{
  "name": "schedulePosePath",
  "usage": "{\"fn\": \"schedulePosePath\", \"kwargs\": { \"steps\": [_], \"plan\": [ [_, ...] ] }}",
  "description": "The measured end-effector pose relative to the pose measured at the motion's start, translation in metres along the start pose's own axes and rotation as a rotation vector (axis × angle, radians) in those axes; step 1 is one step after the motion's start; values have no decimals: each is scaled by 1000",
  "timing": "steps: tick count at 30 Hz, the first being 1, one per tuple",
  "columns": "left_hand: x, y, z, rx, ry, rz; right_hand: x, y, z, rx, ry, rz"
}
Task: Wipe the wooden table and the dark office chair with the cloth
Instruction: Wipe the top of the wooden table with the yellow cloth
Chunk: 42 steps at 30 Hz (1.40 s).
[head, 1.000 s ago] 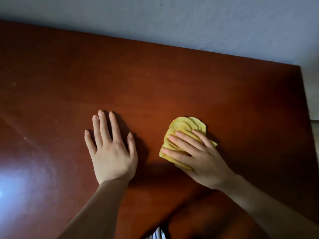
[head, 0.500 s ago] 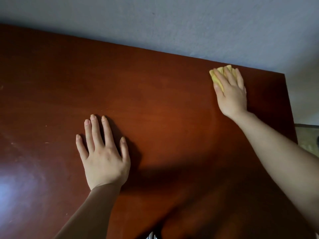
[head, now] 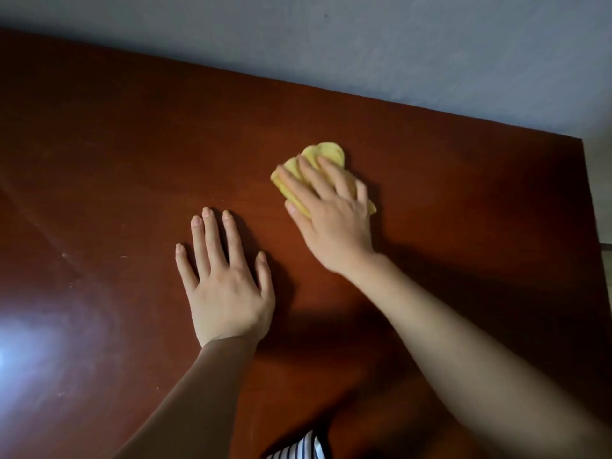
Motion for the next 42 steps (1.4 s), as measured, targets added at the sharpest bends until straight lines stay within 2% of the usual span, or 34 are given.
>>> {"fn": "schedulePosePath", "kwargs": {
  "steps": [5,12,18,27,31,33,37,39,42],
  "plan": [
    [2,-1,0,-7,-19,11,-13,63,4,12,-24,-131],
    [-2,-3,1,5,-12,28,-10,112,6,54,-99,-61],
    [-4,0,3,16,33,47,-11,166,9,-19,-81,-35],
    [-6,1,-1,-55,63,76,0,232,7,-148,-44,-181],
    [-14,-1,-11,-77,260,85,9,227,0,-192,-183,-311],
    [-17,5,-22,-51,229,102,16,218,-2,-175,-270,-407],
    [-25,52,-40,54,96,45,24,195,-3,-152,-235,-663],
    [-28,85,-43,64,99,1,23,176,-1,-144,-221,-714],
    [-35,143,-47,82,121,-130,9,134,-4,-151,-209,-692]
  ]
}}
Point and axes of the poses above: each hand's wrist, its own y-axis away from the middle knuckle, its own z-axis out of the palm, x = y × z, the point moved 5 cm from there along -y, towards the middle knuckle, and after that the axes turned 15 degrees about z, right-handed, at the moved point
